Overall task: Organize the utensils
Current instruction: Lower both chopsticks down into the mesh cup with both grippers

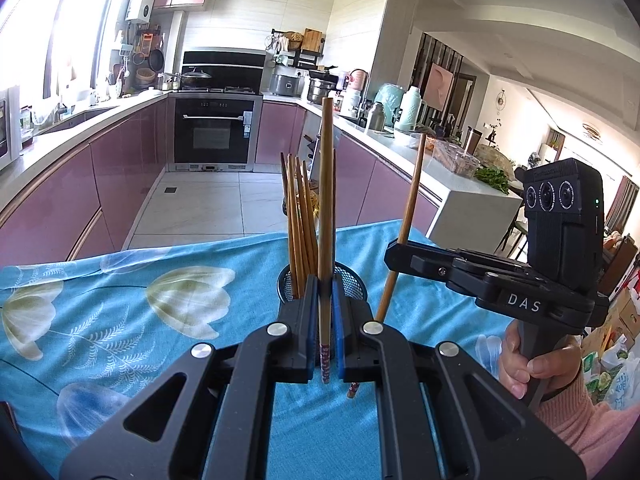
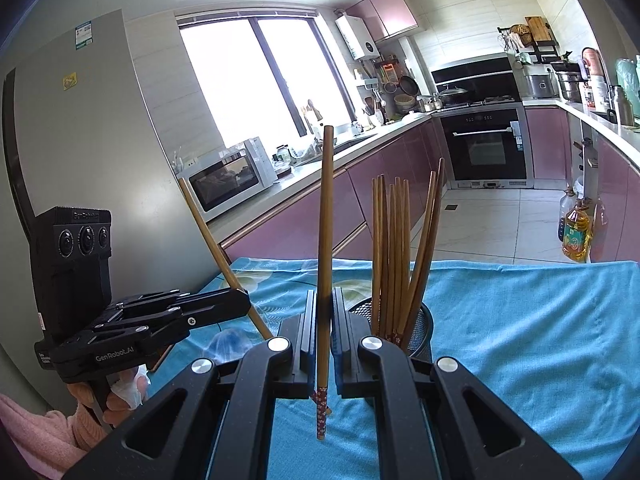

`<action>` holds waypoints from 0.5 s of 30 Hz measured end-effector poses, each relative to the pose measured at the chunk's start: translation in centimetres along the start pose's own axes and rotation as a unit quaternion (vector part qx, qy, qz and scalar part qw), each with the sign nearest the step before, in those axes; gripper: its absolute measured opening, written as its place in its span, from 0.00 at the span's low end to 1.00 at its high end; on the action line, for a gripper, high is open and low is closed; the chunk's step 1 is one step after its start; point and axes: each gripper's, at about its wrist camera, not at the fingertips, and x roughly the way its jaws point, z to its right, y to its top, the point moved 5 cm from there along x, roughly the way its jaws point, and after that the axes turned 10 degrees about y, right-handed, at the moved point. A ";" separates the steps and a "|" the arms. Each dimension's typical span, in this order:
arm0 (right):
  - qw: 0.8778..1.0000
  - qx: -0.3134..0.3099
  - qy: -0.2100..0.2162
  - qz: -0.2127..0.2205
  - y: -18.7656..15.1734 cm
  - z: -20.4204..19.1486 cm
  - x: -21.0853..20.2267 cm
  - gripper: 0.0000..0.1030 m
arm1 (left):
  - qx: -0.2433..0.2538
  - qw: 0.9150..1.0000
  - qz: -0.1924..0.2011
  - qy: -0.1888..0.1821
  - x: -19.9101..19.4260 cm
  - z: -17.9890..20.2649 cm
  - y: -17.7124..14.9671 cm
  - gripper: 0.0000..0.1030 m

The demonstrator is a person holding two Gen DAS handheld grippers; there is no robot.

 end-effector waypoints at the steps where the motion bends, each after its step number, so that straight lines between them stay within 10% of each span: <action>1: 1.000 0.000 0.000 0.000 0.1 0.0 0.0 0.06 | 0.000 1.000 0.001 -0.001 -0.1 0.0 0.1 0.07; 15: 1.000 -0.009 0.002 0.009 1.9 0.1 0.1 0.06 | -0.002 1.000 0.022 -0.002 -1.5 -0.2 1.9 0.07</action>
